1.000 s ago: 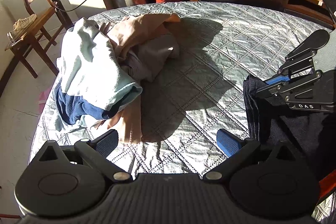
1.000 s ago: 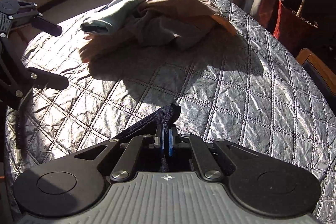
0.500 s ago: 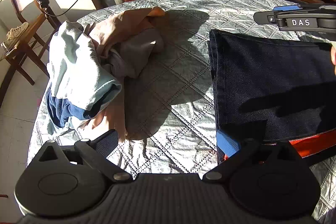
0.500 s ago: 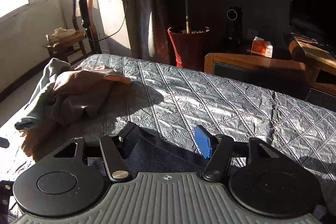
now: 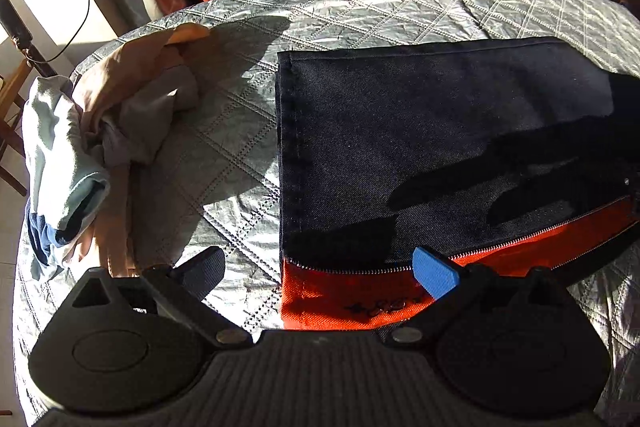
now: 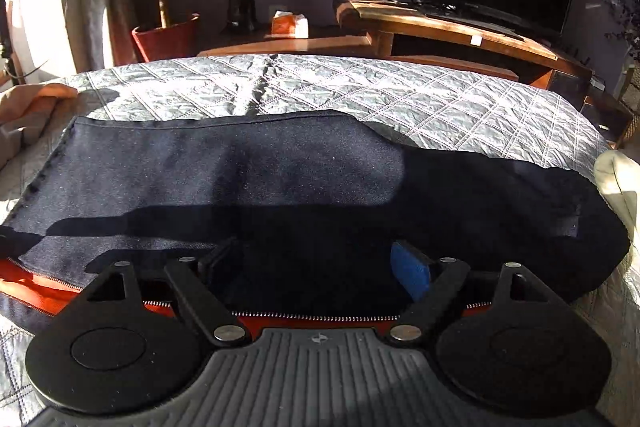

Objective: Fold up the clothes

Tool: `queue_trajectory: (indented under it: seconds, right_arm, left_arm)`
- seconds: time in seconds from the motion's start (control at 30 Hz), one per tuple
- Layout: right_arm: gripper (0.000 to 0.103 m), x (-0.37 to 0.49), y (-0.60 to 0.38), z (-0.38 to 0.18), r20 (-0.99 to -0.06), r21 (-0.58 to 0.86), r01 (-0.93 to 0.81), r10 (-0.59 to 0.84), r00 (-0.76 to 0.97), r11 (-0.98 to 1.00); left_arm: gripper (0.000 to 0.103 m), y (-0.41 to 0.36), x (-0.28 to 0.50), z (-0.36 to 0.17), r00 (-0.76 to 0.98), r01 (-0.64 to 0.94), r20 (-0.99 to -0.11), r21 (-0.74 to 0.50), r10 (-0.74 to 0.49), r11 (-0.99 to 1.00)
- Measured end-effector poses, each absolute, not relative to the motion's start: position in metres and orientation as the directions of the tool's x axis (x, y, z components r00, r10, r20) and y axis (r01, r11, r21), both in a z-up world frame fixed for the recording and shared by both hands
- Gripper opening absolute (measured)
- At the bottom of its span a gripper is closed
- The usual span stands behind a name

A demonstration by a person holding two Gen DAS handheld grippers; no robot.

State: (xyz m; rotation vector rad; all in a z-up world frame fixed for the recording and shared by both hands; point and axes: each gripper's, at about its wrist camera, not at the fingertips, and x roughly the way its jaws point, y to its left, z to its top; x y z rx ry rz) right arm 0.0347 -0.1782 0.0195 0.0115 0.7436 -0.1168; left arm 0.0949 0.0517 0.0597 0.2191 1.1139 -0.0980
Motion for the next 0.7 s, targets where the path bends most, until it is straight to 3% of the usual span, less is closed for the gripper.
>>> queue_trajectory:
  seconds: [0.1,0.2,0.27,0.37,0.5,0.7]
  right_arm:
    - [0.086,0.021,-0.192,0.012,-0.668,0.0,0.152,-0.113,0.736,0.988]
    - [0.093,0.017,-0.201,0.003,-0.696,0.053,0.195,-0.104,0.711,0.979]
    - [0.093,0.018,-0.199,0.005,-0.687,-0.013,0.174,-0.135,0.714,0.985]
    - [0.103,0.007,-0.206,0.012,-0.607,-0.039,0.185,-0.17,0.776,0.982]
    - [0.103,0.007,-0.214,-0.004,-0.653,-0.033,0.189,-0.164,0.739,0.981]
    - [0.103,0.004,-0.201,-0.015,-0.616,-0.103,0.148,-0.18,0.767,0.984]
  left_arm:
    - [0.099,0.031,0.093,0.051,0.414,0.206,-0.91,0.087,-0.006,0.975]
    - [0.1,0.014,0.089,0.046,0.412,0.219,-0.91,0.047,-0.049,0.975]
    - [0.1,0.007,0.088,0.04,0.403,0.204,-0.912,0.009,-0.076,0.979]
    - [0.1,-0.001,0.09,0.026,0.362,0.161,-0.927,-0.045,-0.102,0.986]
    - [0.102,-0.015,0.085,0.018,0.42,0.17,-0.905,0.004,-0.069,0.985]
    - [0.103,-0.027,0.075,0.012,0.523,0.175,-0.85,0.038,-0.06,0.984]
